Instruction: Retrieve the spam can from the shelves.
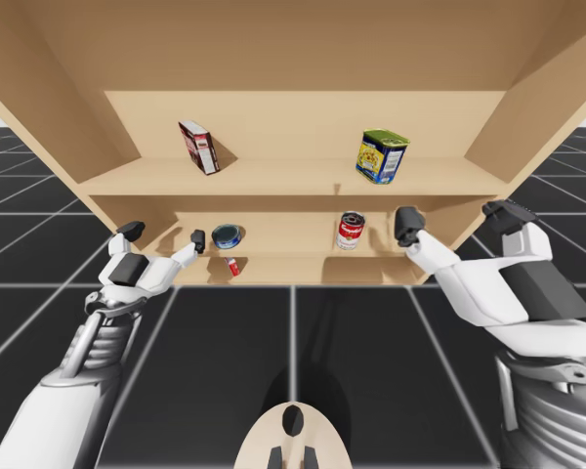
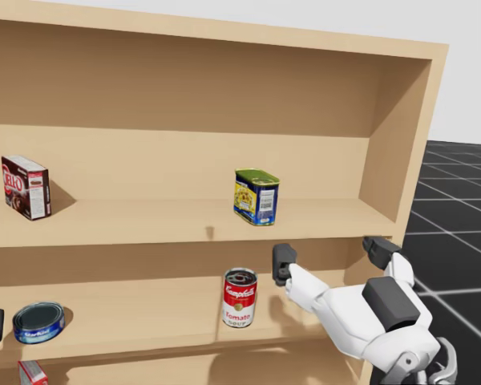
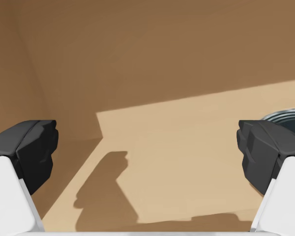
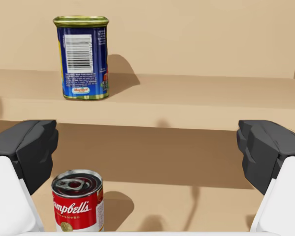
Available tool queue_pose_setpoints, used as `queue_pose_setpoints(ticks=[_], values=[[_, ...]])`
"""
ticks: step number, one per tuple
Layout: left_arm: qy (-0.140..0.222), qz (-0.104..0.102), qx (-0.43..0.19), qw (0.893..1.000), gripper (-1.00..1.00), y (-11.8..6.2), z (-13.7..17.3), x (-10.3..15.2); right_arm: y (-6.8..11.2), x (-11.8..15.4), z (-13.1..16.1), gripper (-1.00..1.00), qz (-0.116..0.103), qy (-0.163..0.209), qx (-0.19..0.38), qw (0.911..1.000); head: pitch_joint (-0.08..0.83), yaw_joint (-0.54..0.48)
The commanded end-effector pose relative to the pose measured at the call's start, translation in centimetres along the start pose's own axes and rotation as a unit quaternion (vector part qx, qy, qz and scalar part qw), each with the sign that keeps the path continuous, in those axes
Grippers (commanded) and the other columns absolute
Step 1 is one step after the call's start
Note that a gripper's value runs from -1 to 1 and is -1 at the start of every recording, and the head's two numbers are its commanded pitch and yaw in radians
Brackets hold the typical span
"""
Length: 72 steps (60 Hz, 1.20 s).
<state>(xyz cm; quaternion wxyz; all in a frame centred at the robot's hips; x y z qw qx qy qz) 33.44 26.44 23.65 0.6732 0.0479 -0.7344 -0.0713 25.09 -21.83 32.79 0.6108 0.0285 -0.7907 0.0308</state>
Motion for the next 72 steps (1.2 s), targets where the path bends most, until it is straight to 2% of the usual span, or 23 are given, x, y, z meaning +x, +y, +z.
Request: queue_pose_setpoints(ticks=[1, 8, 18, 27, 33, 46, 50, 53, 54, 55, 56, 58, 60, 72], values=[[0.002, 0.002, 0.001, 1.000, -1.00, 0.1, 0.0, 0.1, 1.8, 3.0, -1.1, -1.00, -0.006, 0.001, 0.026, 0.9996, 0.161, -0.22], [0.004, 0.004, 0.002, 1.000, -1.00, 0.2, 0.1, 0.1, 2.6, 3.2, -3.0, -1.00, -0.009, 0.017, 0.039, 0.9990, 0.164, -0.23], [0.005, 0.004, 0.002, 1.000, -1.00, 0.1, 0.2, 0.2, 3.2, 2.9, -6.2, -1.00, -0.027, 0.046, 0.049, 0.9974, 0.166, -0.22], [0.006, 0.004, 0.002, 1.000, -1.00, 0.1, 0.2, 0.2, 3.6, 1.9, -9.1, -1.00, -0.028, 0.066, 0.044, 0.9964, 0.169, -0.22], [0.006, 0.004, 0.001, 1.000, -1.00, 0.0, 0.1, 0.2, 3.7, 1.2, -10.8, -1.00, -0.037, 0.080, 0.042, 0.9952, 0.170, -0.21], [0.006, 0.004, 0.001, 1.000, -1.00, 0.1, 0.2, 0.2, 4.0, 0.3, -13.9, -1.00, -0.034, 0.102, 0.040, 0.9934, 0.176, -0.21], [0.006, 0.004, 0.001, 1.000, -1.00, 0.0, 0.1, 0.1, 4.0, 0.2, -14.3, -1.00, -0.028, 0.102, 0.040, 0.9936, 0.178, -0.21], [0.006, 0.004, 0.001, 1.000, -1.00, 0.0, 0.1, 0.1, 4.1, -0.1, -14.5, -1.00, -0.014, 0.094, 0.033, 0.9949, 0.181, -0.21], [0.006, 0.004, 0.001, 1.000, -1.00, 0.0, 0.1, 0.1, 4.2, -0.1, -14.5, -0.94, -0.012, 0.092, 0.032, 0.9951, 0.182, -0.20], [0.006, 0.004, 0.001, 1.000, -1.00, 0.0, 0.1, 0.1, 4.1, -0.2, -14.5, -0.73, -0.011, 0.092, 0.031, 0.9952, 0.182, -0.20], [0.006, 0.004, 0.001, 1.000, -1.00, 0.0, 0.1, 0.1, 4.2, -0.2, -14.5, 0.06, -0.015, 0.093, 0.030, 0.9951, 0.182, -0.20], [0.006, 0.004, 0.001, 1.000, -1.00, 0.0, 0.1, 0.1, 4.2, -0.2, -14.4, 0.83, -0.014, 0.092, 0.028, 0.9953, 0.182, -0.20], [0.006, 0.004, 0.001, 1.000, -1.00, 0.0, 0.1, 0.1, 4.1, -0.3, -14.4, 1.00, -0.008, 0.087, 0.026, 0.9958, 0.183, -0.20], [0.006, 0.004, 0.001, 1.000, -1.00, 0.0, 0.1, 0.1, 4.0, 0.5, -13.7, 1.00, -0.004, 0.074, 0.024, 0.9970, 0.182, -0.20]])
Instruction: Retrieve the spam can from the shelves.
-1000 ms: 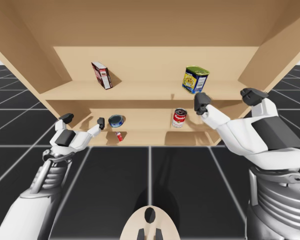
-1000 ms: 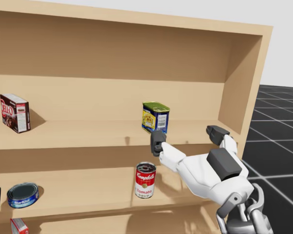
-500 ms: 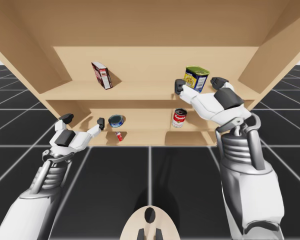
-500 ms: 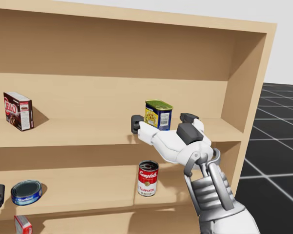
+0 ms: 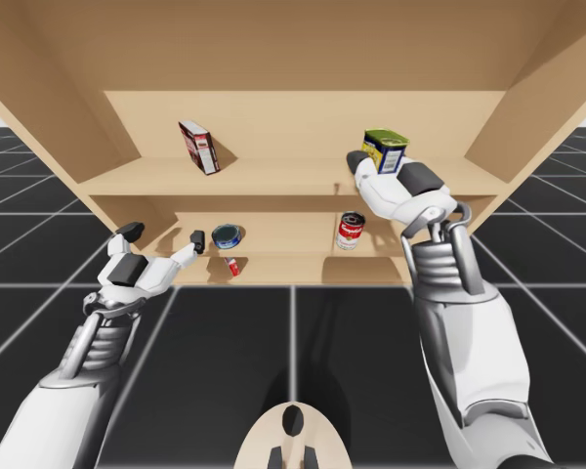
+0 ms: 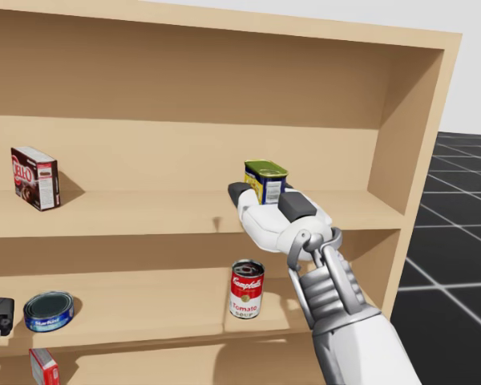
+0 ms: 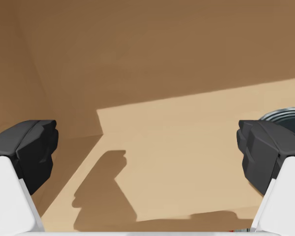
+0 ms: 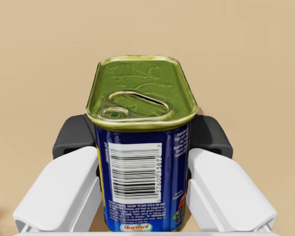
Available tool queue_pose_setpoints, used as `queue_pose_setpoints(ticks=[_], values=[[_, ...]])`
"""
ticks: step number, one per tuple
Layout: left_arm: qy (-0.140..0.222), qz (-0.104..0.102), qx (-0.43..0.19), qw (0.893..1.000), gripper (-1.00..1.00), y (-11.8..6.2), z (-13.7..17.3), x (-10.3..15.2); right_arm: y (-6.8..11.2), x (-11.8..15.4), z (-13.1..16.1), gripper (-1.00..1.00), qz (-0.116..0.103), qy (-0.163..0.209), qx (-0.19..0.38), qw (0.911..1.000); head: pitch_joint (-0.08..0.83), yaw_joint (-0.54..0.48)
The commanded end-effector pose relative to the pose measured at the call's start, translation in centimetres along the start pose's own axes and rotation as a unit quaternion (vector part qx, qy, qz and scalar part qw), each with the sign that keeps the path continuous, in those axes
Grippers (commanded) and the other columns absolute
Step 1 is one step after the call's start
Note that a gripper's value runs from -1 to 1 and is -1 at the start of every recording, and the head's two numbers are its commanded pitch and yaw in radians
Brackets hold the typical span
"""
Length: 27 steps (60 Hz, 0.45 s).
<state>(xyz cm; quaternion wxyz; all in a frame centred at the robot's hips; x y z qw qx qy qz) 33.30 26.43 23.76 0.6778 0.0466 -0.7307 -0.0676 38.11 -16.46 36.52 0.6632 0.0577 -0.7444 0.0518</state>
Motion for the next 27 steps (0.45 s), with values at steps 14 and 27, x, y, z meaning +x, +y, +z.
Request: queue_pose_setpoints(ticks=[14, 27], values=[[0.000, 0.000, 0.000, 1.000, -1.00, 0.0, 0.0, 0.0, 0.6, 2.2, 3.4, 1.00, 0.027, -0.049, -0.010, 0.9984, 0.182, -0.20], [0.000, 0.000, 0.000, 1.000, -1.00, 0.0, 0.0, 0.0, 1.7, 3.0, 9.3, 1.00, 0.054, -0.063, 0.008, 0.9965, 0.190, -0.20]])
